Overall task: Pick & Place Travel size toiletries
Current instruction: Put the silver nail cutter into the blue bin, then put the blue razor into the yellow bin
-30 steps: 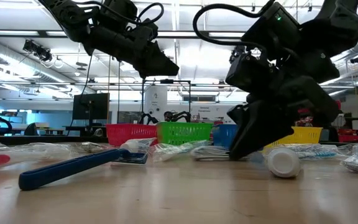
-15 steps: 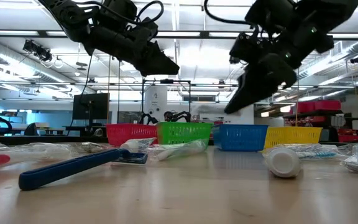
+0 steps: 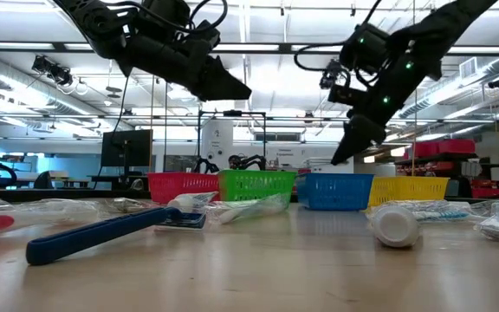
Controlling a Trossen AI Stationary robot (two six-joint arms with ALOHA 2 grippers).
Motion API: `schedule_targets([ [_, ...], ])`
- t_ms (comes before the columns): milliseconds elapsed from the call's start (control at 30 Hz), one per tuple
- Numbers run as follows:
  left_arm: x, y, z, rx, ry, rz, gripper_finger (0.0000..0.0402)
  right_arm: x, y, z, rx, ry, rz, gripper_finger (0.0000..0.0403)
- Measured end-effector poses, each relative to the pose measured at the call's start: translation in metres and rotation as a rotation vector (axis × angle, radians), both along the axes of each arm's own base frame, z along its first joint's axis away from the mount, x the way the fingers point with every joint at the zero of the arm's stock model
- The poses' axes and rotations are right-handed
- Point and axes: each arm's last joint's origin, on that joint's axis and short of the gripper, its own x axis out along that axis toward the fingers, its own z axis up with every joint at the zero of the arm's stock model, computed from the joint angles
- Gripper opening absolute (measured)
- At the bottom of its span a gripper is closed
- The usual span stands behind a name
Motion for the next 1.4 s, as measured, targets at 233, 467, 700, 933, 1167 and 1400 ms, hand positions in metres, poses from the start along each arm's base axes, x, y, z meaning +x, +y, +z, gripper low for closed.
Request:
schedule_targets([
  [233, 0.001, 0.001, 0.004, 0.048, -0.039, -0.008, 0.0148, -0.004, -0.03, -0.017, 0.061, 0.035, -0.035, 0.0051],
  [467, 0.001, 0.002, 0.005, 0.08, -0.035, -0.01, 0.0148, 0.002, -0.039, -0.02, 0.057, -0.029, 0.006, 0.0097],
  [700, 0.0, 0.003, 0.004, 0.114, -0.022, -0.004, 0.0148, 0.001, -0.036, -0.022, 0.091, -0.007, 0.027, 0.0156],
  [933, 0.0, 0.004, 0.004, 0.16, -0.002, 0.038, 0.0148, 0.001, -0.011, 0.0, 0.116, -0.082, 0.102, 0.0175],
  [1167, -0.001, 0.006, 0.004, 0.168, 0.002, 0.085, 0.0148, -0.016, 0.029, 0.028, 0.242, -0.122, 0.091, 0.0176],
  [1400, -0.001, 0.006, 0.004, 0.15, -0.007, 0.09, 0.0148, -0.034, 0.071, 0.038, 0.362, -0.083, 0.09, 0.0176],
])
